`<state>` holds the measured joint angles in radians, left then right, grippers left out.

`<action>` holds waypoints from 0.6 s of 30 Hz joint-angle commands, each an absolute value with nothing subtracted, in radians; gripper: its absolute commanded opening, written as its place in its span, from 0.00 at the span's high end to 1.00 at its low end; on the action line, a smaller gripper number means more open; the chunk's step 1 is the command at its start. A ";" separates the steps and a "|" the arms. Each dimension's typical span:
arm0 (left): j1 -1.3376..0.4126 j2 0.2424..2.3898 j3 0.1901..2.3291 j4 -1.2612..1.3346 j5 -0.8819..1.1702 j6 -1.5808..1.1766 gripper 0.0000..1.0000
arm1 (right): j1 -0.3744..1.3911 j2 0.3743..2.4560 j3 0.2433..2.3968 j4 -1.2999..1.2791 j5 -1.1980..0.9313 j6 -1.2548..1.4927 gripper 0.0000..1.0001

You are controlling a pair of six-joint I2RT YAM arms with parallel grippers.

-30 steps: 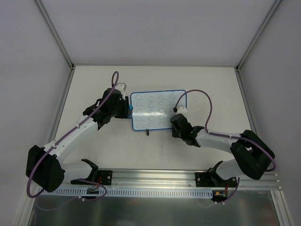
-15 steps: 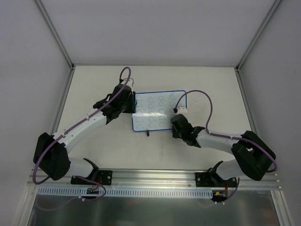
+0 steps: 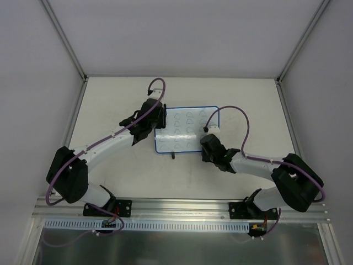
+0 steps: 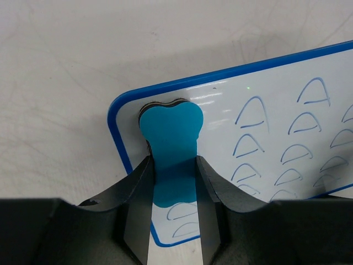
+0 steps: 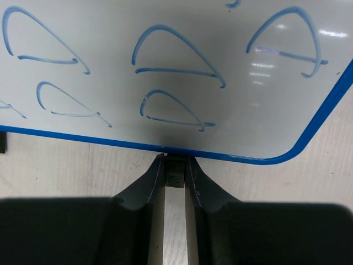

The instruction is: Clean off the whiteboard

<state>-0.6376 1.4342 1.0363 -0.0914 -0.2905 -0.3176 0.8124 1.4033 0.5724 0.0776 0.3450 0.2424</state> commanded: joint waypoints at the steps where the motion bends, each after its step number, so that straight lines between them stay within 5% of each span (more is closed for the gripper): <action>1: -0.670 1.483 1.032 -0.025 -0.347 -0.290 1.00 | 0.824 1.397 0.543 0.051 0.282 0.258 1.00; 18: -0.755 1.540 1.006 -0.005 -0.515 -0.334 1.00 | 0.824 1.393 0.528 0.061 0.270 0.261 1.00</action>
<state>-0.7540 1.5463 1.0271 -0.0139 -0.4141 -0.3222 0.8124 1.3941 0.5598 0.0982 0.3424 0.2428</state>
